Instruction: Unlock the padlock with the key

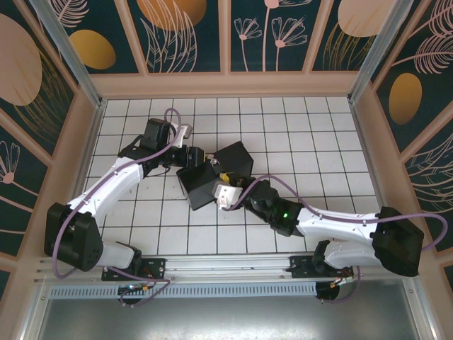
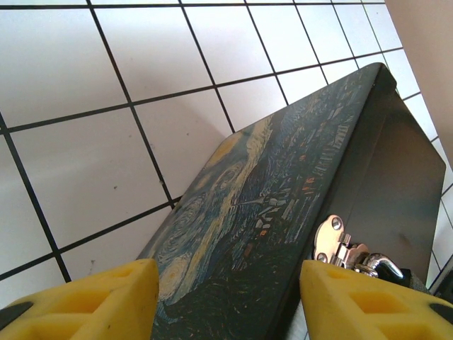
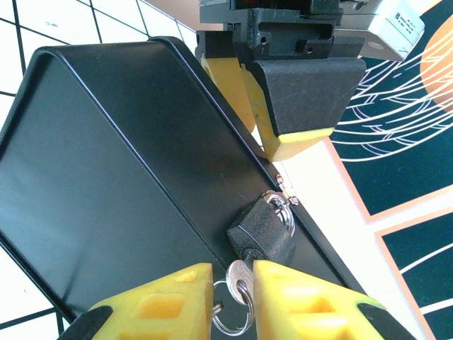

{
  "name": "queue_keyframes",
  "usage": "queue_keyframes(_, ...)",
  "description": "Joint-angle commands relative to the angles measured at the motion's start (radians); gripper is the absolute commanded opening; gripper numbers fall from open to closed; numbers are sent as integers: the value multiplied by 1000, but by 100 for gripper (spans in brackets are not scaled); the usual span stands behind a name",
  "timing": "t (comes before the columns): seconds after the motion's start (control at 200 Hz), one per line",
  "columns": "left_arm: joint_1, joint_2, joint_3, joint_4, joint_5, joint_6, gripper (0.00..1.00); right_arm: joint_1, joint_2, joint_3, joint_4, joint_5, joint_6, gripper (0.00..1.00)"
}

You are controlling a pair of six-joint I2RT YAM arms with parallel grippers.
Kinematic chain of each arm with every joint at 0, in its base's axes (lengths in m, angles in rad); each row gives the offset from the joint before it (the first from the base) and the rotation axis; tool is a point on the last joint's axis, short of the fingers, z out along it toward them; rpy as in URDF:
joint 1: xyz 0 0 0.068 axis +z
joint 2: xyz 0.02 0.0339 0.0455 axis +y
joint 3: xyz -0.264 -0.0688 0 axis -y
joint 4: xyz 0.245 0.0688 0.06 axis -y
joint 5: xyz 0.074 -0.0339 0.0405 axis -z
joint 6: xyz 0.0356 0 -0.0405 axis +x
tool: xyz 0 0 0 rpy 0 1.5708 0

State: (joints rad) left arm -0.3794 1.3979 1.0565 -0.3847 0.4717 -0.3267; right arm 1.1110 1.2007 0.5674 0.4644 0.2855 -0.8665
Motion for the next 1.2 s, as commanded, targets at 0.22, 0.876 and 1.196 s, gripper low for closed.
queue_keyframes(0.22,3,-1,-6,-3,12,28,56,-17,13,29,-27,5,-23,29)
queue_keyframes(0.876,3,-17,-27,-6,39,43,53,-50,48,64,-43,11,-18,14)
queue_keyframes(1.196,2,-28,-36,3,69,43,52,-42,49,92,-82,46,197,4)
